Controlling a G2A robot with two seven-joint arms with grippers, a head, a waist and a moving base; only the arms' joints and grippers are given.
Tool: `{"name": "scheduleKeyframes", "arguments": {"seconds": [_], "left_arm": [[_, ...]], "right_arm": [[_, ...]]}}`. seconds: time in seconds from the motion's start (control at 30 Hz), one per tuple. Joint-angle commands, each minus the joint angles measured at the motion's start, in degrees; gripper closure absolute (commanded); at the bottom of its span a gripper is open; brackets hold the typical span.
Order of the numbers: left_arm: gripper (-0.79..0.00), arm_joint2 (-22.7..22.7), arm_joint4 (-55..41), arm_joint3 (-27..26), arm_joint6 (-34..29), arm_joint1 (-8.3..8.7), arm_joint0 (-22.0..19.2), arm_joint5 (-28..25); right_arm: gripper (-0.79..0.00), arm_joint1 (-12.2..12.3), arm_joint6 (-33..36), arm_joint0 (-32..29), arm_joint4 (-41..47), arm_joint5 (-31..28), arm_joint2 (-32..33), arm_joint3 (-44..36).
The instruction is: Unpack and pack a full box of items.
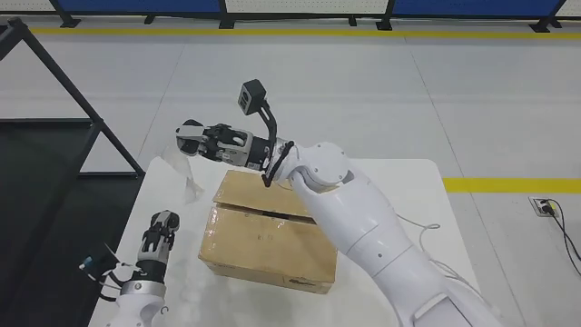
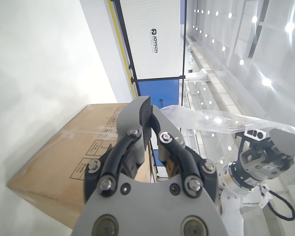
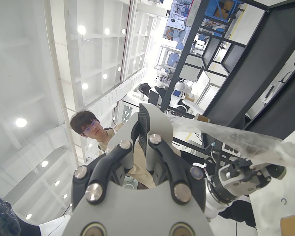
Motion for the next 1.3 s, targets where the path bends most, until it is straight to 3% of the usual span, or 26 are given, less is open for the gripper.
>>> {"name": "scheduleKeyframes", "arguments": {"seconds": [0.0,0.2,0.3,0.33,0.47,0.53,0.57,1.03,1.27], "left_arm": [[0.0,-0.04,-0.25,-0.07,0.08,-0.03,-0.04,0.06],[-0.012,0.49,0.0,0.13,0.46,-0.11,-0.9,0.6],[-0.185,0.98,0.44,0.3,0.71,-0.16,-1.38,0.84],[-0.28,1.14,0.5,0.36,0.78,-0.18,-1.52,0.96],[-0.372,1.67,0.86,0.32,0.96,-0.24,-1.95,1.52],[-0.714,1.86,0.93,0.18,1.11,-0.28,-2.07,1.75],[-0.785,1.93,1.01,0.06,1.24,-0.29,-2.12,1.79],[-0.785,1.92,0.57,-2.79,4.24,-0.65,-2.91,-0.65],[-0.785,1.45,0.06,-3.63,4.26,-0.67,-3.18,-0.59]], "right_arm": [[0.0,0.35,1.2,-0.79,-0.17,0.87,0.72,0.43],[0.0,1.84,4.05,-4.98,0.49,0.2,4.17,-2.65],[0.0,2.77,3.94,-7.42,-1.0,-0.03,5.8,-6.3],[0.0,3.08,4.0,-8.32,-1.36,0.23,6.33,-7.86],[0.0,4.31,3.73,-11.95,-3.73,2.22,8.31,-13.4],[0.0,4.98,2.3,-13.53,-6.51,2.91,9.23,-15.34],[0.0,5.27,1.89,-14.4,-7.38,3.26,9.67,-16.4],[0.0,8.56,2.08,-24.03,-12.27,8.7,16.3,-27.17],[0.0,10.14,4.04,-26.71,-17.2,15.79,17.89,-30.66]]}}
